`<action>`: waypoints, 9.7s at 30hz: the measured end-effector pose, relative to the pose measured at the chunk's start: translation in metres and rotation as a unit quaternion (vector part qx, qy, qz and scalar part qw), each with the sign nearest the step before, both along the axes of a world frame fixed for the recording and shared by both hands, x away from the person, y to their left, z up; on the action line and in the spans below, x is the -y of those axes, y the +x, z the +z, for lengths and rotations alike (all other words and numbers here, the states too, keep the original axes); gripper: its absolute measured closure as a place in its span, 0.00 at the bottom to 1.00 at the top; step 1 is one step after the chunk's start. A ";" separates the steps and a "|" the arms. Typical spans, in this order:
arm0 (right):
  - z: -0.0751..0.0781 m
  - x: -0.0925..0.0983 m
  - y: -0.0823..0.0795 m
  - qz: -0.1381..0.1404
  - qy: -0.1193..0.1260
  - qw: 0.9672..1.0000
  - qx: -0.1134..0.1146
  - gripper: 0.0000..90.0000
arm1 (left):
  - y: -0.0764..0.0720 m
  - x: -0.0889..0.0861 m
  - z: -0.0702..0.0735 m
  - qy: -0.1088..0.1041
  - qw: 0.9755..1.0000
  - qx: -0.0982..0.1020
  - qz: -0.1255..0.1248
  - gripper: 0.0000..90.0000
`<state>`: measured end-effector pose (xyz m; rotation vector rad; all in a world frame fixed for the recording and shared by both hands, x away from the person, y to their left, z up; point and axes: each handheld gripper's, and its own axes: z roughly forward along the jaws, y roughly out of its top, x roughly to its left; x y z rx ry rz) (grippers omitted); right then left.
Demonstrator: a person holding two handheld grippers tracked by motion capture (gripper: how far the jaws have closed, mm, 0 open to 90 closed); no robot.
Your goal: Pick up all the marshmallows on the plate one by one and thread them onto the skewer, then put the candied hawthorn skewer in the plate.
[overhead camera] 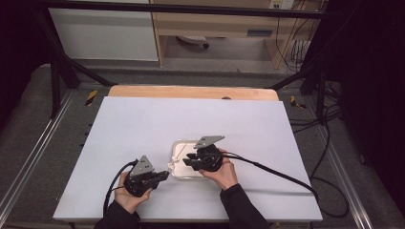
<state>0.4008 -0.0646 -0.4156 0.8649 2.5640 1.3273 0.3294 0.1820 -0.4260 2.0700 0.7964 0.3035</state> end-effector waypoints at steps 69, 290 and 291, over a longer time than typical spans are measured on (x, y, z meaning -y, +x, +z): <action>0.050 0.048 0.002 0.001 0.197 0.979 -0.044 0.81 | -0.008 0.011 0.002 -0.005 1.000 0.011 -0.028 0.98; -0.037 0.184 -0.046 -0.117 -0.014 0.993 0.000 0.01 | 0.018 -0.082 -0.022 0.033 0.996 -0.047 0.071 0.10; -0.037 0.184 -0.046 -0.117 -0.015 0.993 0.000 0.01 | 0.018 -0.082 -0.022 0.034 0.996 -0.046 0.072 0.10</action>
